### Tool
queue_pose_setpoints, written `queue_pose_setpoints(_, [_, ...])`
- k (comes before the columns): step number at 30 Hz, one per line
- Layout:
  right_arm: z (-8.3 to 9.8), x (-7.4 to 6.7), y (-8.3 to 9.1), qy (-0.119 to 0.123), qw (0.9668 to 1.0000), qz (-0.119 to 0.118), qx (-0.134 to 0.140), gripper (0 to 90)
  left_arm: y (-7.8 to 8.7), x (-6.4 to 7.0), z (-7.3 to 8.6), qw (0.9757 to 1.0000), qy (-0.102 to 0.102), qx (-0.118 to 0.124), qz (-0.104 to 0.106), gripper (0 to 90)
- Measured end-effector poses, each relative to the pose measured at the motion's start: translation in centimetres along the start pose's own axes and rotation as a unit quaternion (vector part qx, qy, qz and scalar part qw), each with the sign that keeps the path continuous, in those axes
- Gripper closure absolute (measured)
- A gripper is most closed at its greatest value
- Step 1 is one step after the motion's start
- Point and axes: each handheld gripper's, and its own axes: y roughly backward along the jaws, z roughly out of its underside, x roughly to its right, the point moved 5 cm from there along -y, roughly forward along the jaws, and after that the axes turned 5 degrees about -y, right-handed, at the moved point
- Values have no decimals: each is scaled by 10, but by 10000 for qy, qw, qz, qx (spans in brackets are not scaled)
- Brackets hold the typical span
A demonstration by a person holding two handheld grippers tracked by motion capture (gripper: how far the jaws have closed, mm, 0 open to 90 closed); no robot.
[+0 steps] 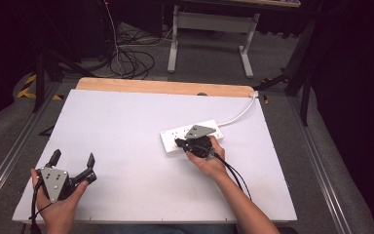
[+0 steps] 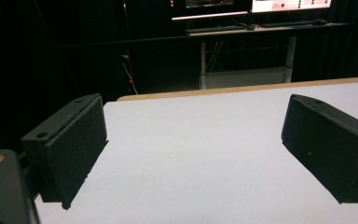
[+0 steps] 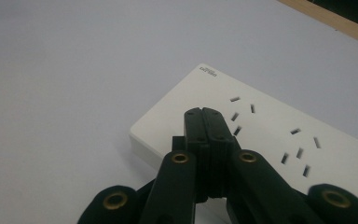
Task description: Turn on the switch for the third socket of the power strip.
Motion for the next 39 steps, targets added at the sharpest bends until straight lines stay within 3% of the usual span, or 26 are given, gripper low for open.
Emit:
queue_pose_setpoints(22, [4, -1, -8, -25, 10000, -16, 53, 900, -1, 1, 1, 10000, -42, -29, 13, 73])
queue_pose_setpoints(26, [3, -5, -9, 91, 9998, 189, 17, 900, -1, 1, 1, 10000, -45, -23, 19, 73])
queue_pose_setpoints(39, [3, -7, -9, 95, 9996, 262, 16, 900, -1, 2, 1, 10000, -42, -21, 24, 73])
